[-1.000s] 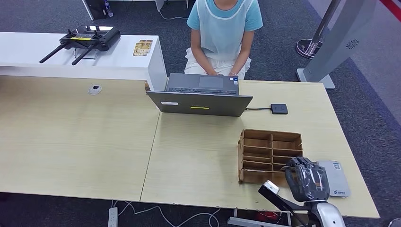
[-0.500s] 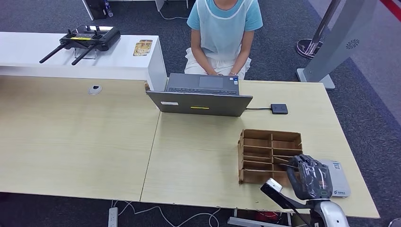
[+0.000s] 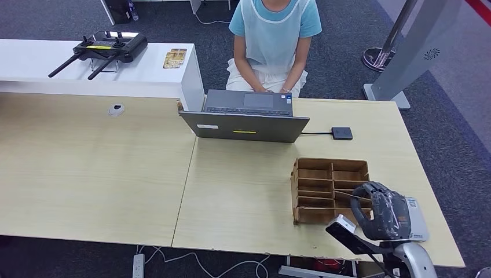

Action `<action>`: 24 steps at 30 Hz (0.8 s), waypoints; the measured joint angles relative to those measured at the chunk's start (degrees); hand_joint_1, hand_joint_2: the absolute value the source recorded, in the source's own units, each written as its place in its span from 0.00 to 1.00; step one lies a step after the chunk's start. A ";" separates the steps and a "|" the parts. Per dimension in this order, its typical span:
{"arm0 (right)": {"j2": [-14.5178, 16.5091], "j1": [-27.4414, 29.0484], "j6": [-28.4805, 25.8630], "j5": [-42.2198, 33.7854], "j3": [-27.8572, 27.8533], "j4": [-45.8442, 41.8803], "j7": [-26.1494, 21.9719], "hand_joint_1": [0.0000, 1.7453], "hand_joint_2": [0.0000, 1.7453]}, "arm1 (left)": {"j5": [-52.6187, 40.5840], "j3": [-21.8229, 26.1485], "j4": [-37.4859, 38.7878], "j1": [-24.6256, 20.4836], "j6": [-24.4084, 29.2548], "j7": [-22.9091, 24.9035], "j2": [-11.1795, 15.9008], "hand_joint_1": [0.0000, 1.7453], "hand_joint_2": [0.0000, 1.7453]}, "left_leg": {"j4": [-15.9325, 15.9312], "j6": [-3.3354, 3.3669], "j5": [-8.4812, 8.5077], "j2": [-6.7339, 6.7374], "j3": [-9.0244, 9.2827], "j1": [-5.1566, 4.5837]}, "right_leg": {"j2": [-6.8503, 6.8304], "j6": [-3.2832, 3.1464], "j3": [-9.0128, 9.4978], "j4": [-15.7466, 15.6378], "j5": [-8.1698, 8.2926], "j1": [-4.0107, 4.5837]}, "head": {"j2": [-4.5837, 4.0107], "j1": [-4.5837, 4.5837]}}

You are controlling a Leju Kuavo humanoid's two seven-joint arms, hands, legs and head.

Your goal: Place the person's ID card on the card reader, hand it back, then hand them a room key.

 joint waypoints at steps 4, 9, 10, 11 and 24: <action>-0.08 0.26 2.32 -5.65 -1.18 -2.75 -4.05 0.79 1.00 | 0.03 -0.11 0.00 0.00 -0.04 -0.31 0.03 0.00 0.00 | 0.00 0.00 0.00 0.00 0.00 0.00 | 0.00 0.00 0.00 0.00 0.00 0.00 | 0.00 0.00; -0.28 0.26 4.80 -10.64 -2.51 -5.72 -7.54 0.80 1.00 | 0.03 -0.56 0.00 -0.01 -0.10 -0.52 0.04 0.00 0.00 | 0.00 0.00 0.00 0.00 -0.01 0.00 | 0.00 0.00 0.00 0.00 0.00 0.00 | 0.00 0.00; -0.33 0.18 5.25 -11.43 -2.76 -6.16 -8.13 0.81 1.00 | 0.04 -0.69 0.00 -0.01 -0.11 -0.53 0.04 0.00 0.00 | 0.00 0.00 0.00 0.00 -0.01 0.00 | 0.00 0.00 0.00 0.00 0.00 0.00 | 0.00 0.00; -0.40 0.03 5.68 -12.15 -2.98 -6.58 -8.70 0.82 1.00 | 0.04 -0.80 0.00 -0.01 -0.12 -0.53 0.04 0.00 0.00 | 0.00 0.00 0.00 0.00 -0.01 0.00 | 0.00 0.00 0.00 0.00 0.00 0.00 | 0.00 0.01; -4.06 -13.87 11.32 -13.37 -2.20 -7.30 -8.53 0.94 1.00 | -0.04 -1.66 0.00 -0.39 -0.24 -0.67 0.36 0.00 0.00 | 0.01 0.00 0.05 0.05 0.00 -0.01 | 0.07 0.03 0.01 0.02 0.08 -0.01 | -0.01 0.01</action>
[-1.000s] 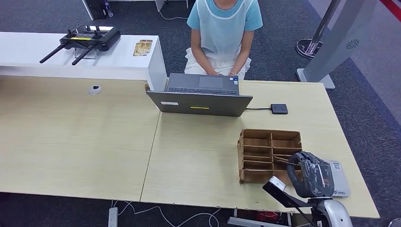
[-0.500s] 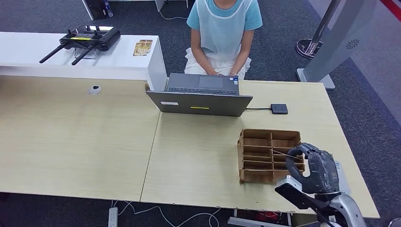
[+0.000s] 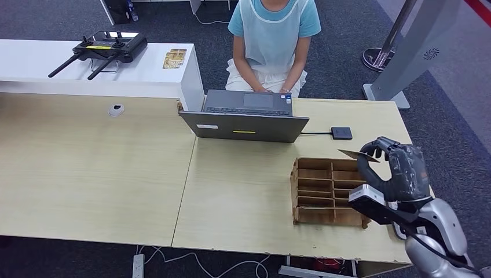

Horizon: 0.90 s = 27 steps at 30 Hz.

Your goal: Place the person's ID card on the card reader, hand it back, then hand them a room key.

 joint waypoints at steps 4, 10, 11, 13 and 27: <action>-0.98 -8.53 2.55 0.08 2.44 1.91 1.56 0.95 1.00 | -0.11 -0.55 0.00 -0.18 -0.08 -0.07 0.02 0.00 0.00 | 0.00 0.01 0.02 0.02 0.01 0.00 | 0.03 0.03 0.00 0.01 0.04 0.00 | 0.01 0.01; -1.21 -21.41 6.30 0.12 7.50 6.87 4.21 0.95 1.00 | -0.30 -1.11 0.00 -0.34 -0.22 -0.36 0.02 0.00 0.00 | 0.00 0.00 0.03 0.00 -0.01 0.00 | 0.03 0.03 -0.01 0.04 0.04 0.00 | 0.01 0.00; -1.20 -23.43 6.75 0.08 8.45 7.88 4.66 0.95 1.00 | -0.34 -1.16 0.00 -0.37 -0.22 -0.43 0.02 0.00 0.00 | 0.00 0.00 0.04 0.00 -0.02 0.00 | 0.02 0.03 -0.01 0.04 0.04 0.00 | 0.01 0.00; -1.06 -27.25 7.88 0.02 10.33 9.90 5.47 0.94 1.00 | -0.48 -1.33 0.00 -0.44 -0.23 -0.49 0.02 0.00 0.00 | 0.00 0.00 0.04 -0.02 -0.04 0.00 | 0.01 0.03 -0.01 0.04 0.04 0.00 | 0.01 0.01; 7.93 -52.19 17.08 -1.17 22.92 31.44 10.72 0.97 1.00 | -2.33 -3.17 0.00 -1.02 -1.20 -0.26 0.06 0.00 0.00 | 0.01 0.00 0.12 -0.03 -0.14 0.01 | 0.02 0.04 -0.15 0.11 0.09 0.01 | 0.01 0.01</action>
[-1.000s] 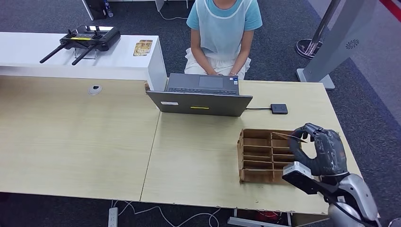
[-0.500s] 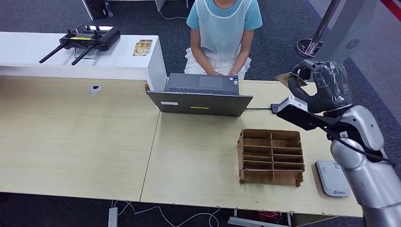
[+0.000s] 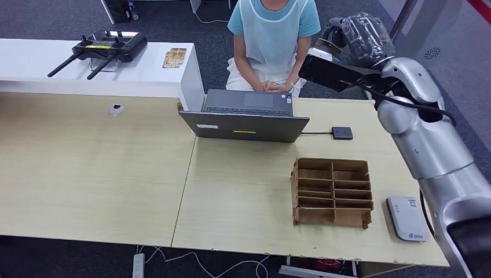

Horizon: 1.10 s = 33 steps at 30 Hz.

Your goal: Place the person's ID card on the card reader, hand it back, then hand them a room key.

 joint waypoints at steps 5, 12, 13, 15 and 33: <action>4.83 -5.58 0.41 0.15 2.95 9.96 1.68 0.98 1.00 | -1.10 -0.01 0.00 -0.11 -0.33 0.33 0.04 0.00 0.00 | 0.00 0.00 0.00 0.00 0.00 0.00 | 0.00 0.00 -0.01 0.00 0.00 0.00 | -0.01 0.01; 10.37 -10.15 -0.15 -1.06 4.33 23.02 3.08 0.98 1.00 | -1.94 -0.01 0.00 -0.15 -0.39 0.45 0.09 0.00 0.00 | 0.02 0.00 0.00 0.00 0.00 0.00 | 0.00 0.01 -0.01 -0.01 0.00 0.00 | -0.01 0.00; 10.90 -10.60 -0.29 -1.56 4.40 24.77 3.21 0.98 1.00 | -1.91 -0.01 0.00 -0.16 -0.41 0.45 0.11 0.00 0.00 | 0.03 0.00 0.00 -0.01 0.00 -0.01 | 0.00 0.01 -0.01 -0.01 0.01 0.00 | 0.00 0.00; 11.72 -11.34 -0.72 -2.35 4.44 28.17 3.53 0.99 1.00 | -1.83 -0.01 0.00 -0.15 -0.42 0.46 0.14 0.00 0.00 | 0.04 0.00 0.00 -0.01 0.00 -0.01 | -0.01 0.01 -0.01 -0.02 0.01 0.00 | -0.01 -0.01; 13.56 -12.75 -2.52 -4.18 2.11 41.56 4.16 0.00 1.00 | -0.97 -0.01 0.00 -0.10 -0.15 0.63 0.42 0.00 0.00 | 0.06 0.00 0.00 -0.01 0.00 0.00 | 0.01 0.01 -0.01 -0.01 0.01 0.00 | -0.01 -0.01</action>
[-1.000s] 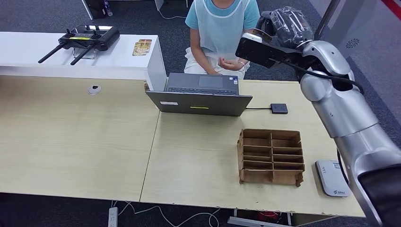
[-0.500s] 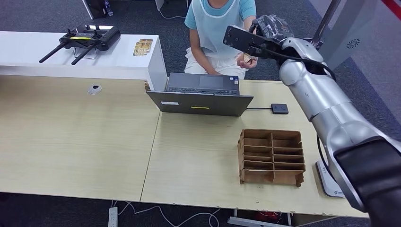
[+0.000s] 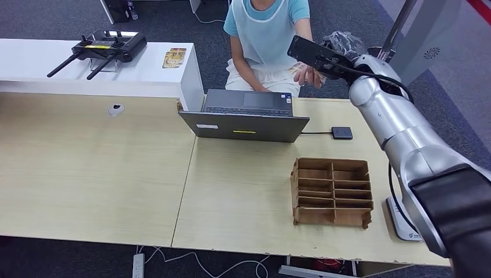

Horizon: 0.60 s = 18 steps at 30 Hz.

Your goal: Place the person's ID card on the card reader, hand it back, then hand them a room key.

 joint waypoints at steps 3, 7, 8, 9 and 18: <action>0.11 0.00 -0.50 0.25 -0.01 0.57 0.05 0.00 1.00 | -0.01 0.00 0.00 0.00 0.16 0.12 0.00 0.00 0.00 | 0.00 0.00 0.00 0.01 0.00 0.00 | 0.00 0.00 0.00 -0.01 0.00 0.00 | 0.00 0.01; 0.27 0.00 -0.90 0.34 -0.05 1.11 0.06 0.00 1.00 | -0.06 -0.01 0.00 0.00 0.42 0.46 0.00 0.00 0.00 | 0.00 0.00 0.00 0.01 0.00 0.00 | 0.00 0.00 0.00 -0.01 0.00 0.00 | -0.01 0.00; 0.28 0.00 -1.10 0.34 -0.10 1.20 0.05 0.00 1.00 | -0.08 -0.01 0.00 0.00 0.44 0.50 0.00 0.00 0.00 | 0.00 0.00 0.00 0.01 0.00 0.00 | 0.00 0.00 0.00 -0.01 0.00 0.00 | 0.00 0.00; 0.29 0.00 -1.37 0.31 -0.20 1.25 0.02 0.00 1.00 | -0.10 -0.01 0.00 0.00 0.45 0.56 0.00 0.00 0.00 | 0.00 0.00 0.00 0.01 0.00 0.00 | 0.00 0.00 0.00 -0.02 0.00 0.00 | 0.01 -0.01; 0.15 0.03 -6.24 -1.34 -3.25 0.46 -2.73 0.00 1.00 | 0.06 -0.01 0.00 0.00 0.61 0.83 -0.02 0.00 0.00 | 0.01 0.00 0.00 0.01 0.01 -0.01 | 0.00 0.00 -0.02 -0.02 0.00 -0.01 | 0.01 0.01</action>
